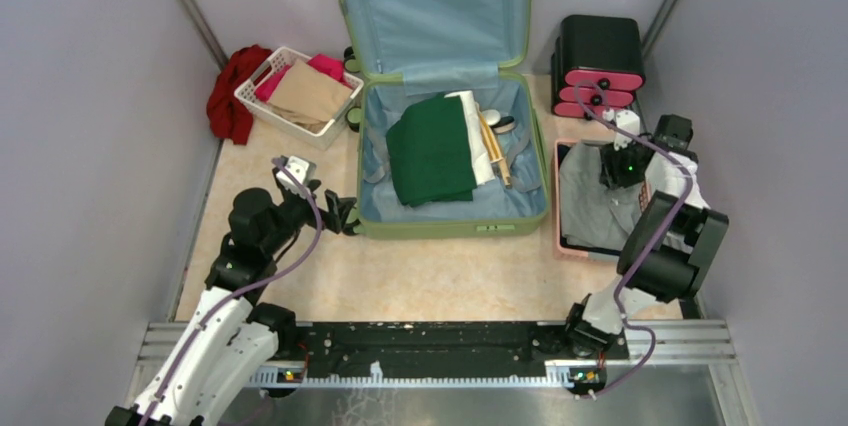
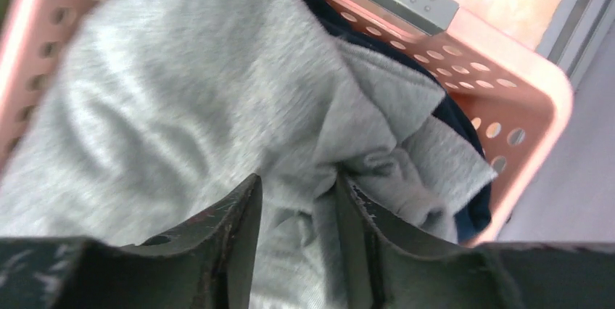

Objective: Open, take out, and arrange the luggage

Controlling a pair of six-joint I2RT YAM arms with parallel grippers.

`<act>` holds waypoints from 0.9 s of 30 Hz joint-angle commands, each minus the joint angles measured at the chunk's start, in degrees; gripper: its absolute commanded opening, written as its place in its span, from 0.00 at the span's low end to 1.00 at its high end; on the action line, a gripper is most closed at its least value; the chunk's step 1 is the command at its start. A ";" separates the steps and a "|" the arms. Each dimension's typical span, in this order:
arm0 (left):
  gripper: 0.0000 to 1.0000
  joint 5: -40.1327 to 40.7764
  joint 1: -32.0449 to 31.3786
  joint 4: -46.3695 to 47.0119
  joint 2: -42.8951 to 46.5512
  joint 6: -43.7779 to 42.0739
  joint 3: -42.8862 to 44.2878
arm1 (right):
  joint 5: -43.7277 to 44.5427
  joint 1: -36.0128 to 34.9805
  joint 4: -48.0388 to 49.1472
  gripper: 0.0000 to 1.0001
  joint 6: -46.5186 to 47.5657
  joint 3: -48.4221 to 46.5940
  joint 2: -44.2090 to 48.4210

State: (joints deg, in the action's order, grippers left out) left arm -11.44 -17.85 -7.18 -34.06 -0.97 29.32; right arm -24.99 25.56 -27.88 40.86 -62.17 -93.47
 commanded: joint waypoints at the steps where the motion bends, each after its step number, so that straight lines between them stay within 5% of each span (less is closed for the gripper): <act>1: 0.99 -4.26 0.18 4.00 -0.03 4.72 1.44 | -7.79 0.17 -8.23 0.45 0.39 -6.58 9.98; 7: 0.99 -12.74 0.18 14.98 -5.70 23.47 1.61 | -27.94 -1.83 -10.50 0.64 -7.61 -8.25 17.64; 13: 0.97 -17.11 -0.44 24.98 -16.62 37.93 4.96 | -43.09 -9.24 9.53 0.77 -26.79 0.98 24.06; 15: 0.96 -14.58 -1.36 19.93 -21.44 35.69 9.45 | -42.79 -14.67 18.26 0.80 -31.76 2.31 23.68; 20: 0.93 -9.34 -2.04 12.60 -25.86 29.57 14.39 | -35.26 -28.34 14.02 0.80 -32.47 -8.15 12.70; 27: 0.94 -12.19 -2.02 15.66 -21.64 25.04 10.09 | -25.75 -34.80 20.16 0.79 -43.21 -22.50 -6.16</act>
State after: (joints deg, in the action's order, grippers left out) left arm -23.03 -19.62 7.31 -59.07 26.46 41.47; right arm -57.19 -7.40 -12.03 3.70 -75.96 -92.01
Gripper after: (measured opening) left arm 0.935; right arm 0.790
